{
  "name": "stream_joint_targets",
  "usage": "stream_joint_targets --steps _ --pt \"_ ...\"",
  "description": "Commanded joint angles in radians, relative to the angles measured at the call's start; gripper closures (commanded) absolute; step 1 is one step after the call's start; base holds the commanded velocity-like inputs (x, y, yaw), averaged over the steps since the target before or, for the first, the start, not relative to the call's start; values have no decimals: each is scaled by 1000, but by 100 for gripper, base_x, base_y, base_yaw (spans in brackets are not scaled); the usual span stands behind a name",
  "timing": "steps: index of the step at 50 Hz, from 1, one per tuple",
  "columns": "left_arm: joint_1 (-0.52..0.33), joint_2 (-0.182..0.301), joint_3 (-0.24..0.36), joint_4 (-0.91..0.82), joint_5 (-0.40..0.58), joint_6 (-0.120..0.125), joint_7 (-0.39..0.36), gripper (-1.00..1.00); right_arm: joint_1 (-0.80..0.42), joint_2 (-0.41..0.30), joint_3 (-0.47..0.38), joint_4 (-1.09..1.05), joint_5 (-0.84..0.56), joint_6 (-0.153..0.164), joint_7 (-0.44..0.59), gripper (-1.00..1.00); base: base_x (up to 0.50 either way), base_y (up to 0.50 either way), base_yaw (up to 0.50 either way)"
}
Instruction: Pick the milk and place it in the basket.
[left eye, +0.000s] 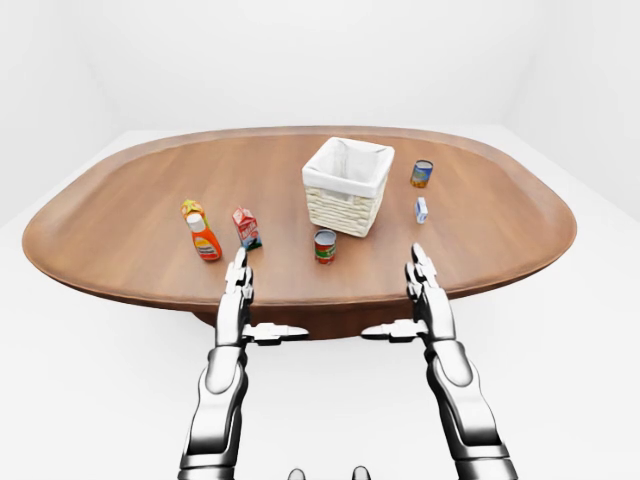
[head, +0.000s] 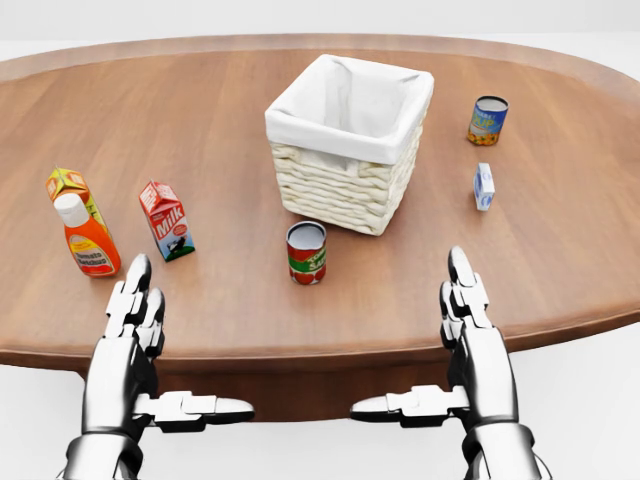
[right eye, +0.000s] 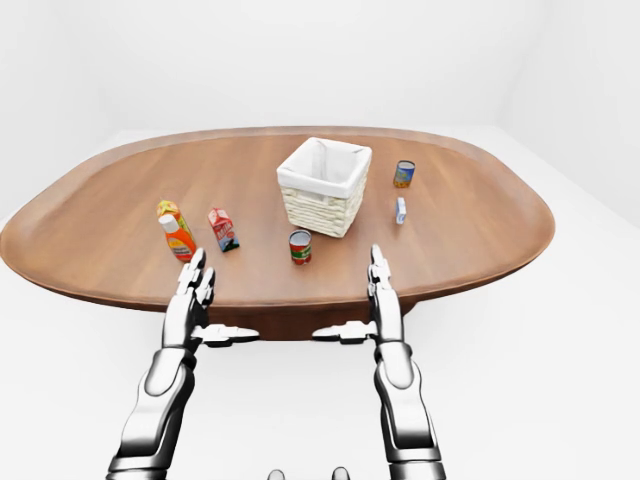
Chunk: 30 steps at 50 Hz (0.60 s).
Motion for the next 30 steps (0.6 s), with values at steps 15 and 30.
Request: stream_joint_targets --steps 15,30 --pt "55 15 24 -145 77 -28 -18 -100 77 -2 20 -201 -94 30 21 -100 0 0 0" --pt "124 11 17 -351 150 2 -39 -100 127 1 40 -363 -94 78 39 -100 0 0 0"
